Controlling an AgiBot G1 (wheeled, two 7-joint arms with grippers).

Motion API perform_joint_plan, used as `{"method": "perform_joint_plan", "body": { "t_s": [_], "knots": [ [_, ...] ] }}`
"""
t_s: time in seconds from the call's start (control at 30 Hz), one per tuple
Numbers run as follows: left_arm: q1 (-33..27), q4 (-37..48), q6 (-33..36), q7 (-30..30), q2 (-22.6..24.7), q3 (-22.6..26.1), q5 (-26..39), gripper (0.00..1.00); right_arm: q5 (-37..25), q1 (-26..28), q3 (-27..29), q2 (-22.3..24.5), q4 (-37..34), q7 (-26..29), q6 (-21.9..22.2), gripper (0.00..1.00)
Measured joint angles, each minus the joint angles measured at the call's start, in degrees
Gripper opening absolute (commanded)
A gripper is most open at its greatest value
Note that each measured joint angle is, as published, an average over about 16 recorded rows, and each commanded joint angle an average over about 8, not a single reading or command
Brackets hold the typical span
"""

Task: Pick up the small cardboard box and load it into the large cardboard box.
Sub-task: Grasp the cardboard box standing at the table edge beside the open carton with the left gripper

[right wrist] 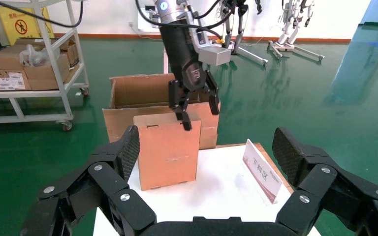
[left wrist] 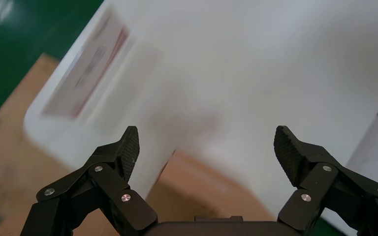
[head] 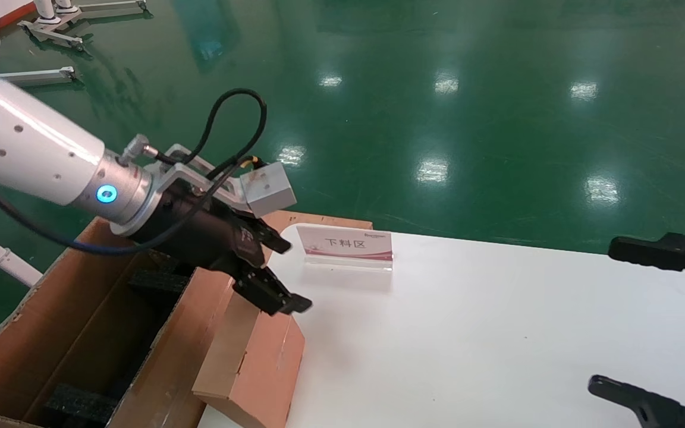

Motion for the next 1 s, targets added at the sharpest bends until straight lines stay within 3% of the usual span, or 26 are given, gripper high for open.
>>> {"method": "perform_joint_plan", "body": {
  "t_s": [0.23,0.5,1.0],
  "knots": [
    [-8.5,-0.1,0.0,-9.4,0.8,12.2,1.8,1.00,0.0,0.0,0.0,0.0,0.0,0.0,0.0,1.00],
    [-15.7,-0.2,-0.2,-15.8,1.5,23.9,-0.7,1.00,0.0,0.0,-0.1,0.0,0.0,0.0,0.0,1.00],
    [-22.6,-0.1,-1.5,-20.6,1.7,38.0,-7.9,1.00,0.1,0.0,-0.1,0.1,0.0,-0.1,0.1,1.00]
  ]
}}
